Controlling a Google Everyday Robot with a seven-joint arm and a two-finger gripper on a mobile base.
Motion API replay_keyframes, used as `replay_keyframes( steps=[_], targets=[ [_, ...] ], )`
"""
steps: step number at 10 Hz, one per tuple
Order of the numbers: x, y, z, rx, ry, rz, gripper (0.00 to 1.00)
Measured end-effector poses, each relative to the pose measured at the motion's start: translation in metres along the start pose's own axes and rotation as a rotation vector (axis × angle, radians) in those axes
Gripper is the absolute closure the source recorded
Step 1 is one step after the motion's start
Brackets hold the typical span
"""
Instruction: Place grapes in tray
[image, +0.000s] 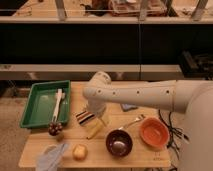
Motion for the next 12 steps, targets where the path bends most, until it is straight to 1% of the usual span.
replay_keyframes(
  steps=[9, 10, 11, 12],
  targets=[
    [0.0, -0.001, 0.0, 0.001, -0.003, 0.001, 0.2],
    [-0.001, -0.002, 0.0, -0.004, -0.012, -0.005, 0.2],
    [-0.006, -0.008, 0.0, -0.011, -0.034, -0.026, 0.2],
    [-0.015, -0.021, 0.002, -0.019, -0.06, -0.055, 0.2]
  ],
)
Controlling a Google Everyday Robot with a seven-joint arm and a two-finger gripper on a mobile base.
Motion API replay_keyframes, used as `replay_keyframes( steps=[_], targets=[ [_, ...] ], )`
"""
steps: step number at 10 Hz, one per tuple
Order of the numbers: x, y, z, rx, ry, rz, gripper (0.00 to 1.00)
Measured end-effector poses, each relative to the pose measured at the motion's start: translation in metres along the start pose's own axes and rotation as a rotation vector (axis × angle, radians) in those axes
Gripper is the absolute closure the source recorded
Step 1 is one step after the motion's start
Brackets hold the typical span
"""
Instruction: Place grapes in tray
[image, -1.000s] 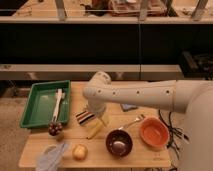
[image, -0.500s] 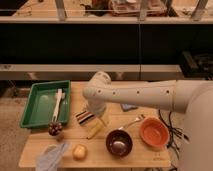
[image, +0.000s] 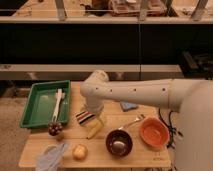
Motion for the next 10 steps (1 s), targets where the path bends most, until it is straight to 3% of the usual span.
replay_keyframes(
  steps=[2, 4, 7, 9, 10],
  targets=[
    [-0.02, -0.029, 0.003, -0.012, -0.04, -0.049, 0.2],
    [-0.054, -0.075, 0.003, -0.009, -0.092, -0.107, 0.2],
    [-0.1, -0.134, -0.003, 0.025, -0.172, -0.141, 0.2],
    [-0.13, -0.162, -0.005, 0.036, -0.216, -0.18, 0.2],
    [-0.142, -0.167, -0.004, 0.018, -0.224, -0.202, 0.2]
  ],
)
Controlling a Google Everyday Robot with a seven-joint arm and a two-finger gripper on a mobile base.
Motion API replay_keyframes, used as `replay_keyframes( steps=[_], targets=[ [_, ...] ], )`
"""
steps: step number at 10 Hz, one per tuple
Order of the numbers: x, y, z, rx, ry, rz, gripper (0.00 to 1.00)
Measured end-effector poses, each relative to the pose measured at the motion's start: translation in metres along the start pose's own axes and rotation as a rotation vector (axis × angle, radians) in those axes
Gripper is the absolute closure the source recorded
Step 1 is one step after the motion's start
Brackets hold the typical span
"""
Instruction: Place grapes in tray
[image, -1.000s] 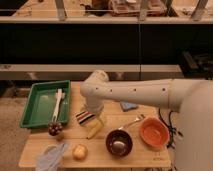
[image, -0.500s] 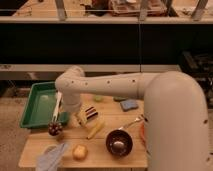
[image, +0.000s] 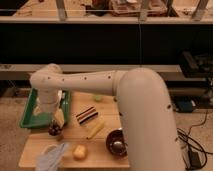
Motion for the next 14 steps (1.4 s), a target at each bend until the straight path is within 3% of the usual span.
replay_keyframes(
  steps=[2, 4, 5, 6, 10, 12, 14],
  targets=[
    [-0.016, -0.012, 0.007, -0.049, 0.02, -0.013, 0.2],
    [-0.012, -0.005, 0.006, -0.109, 0.117, 0.027, 0.2],
    [-0.012, -0.004, 0.007, -0.12, 0.153, 0.04, 0.2],
    [-0.006, 0.001, 0.01, -0.125, 0.158, 0.061, 0.2],
    [0.01, 0.013, 0.03, -0.12, 0.081, 0.101, 0.2],
    [0.011, 0.013, 0.035, -0.124, 0.063, 0.102, 0.2],
    [0.013, 0.016, 0.039, -0.135, 0.053, 0.106, 0.33]
  ],
)
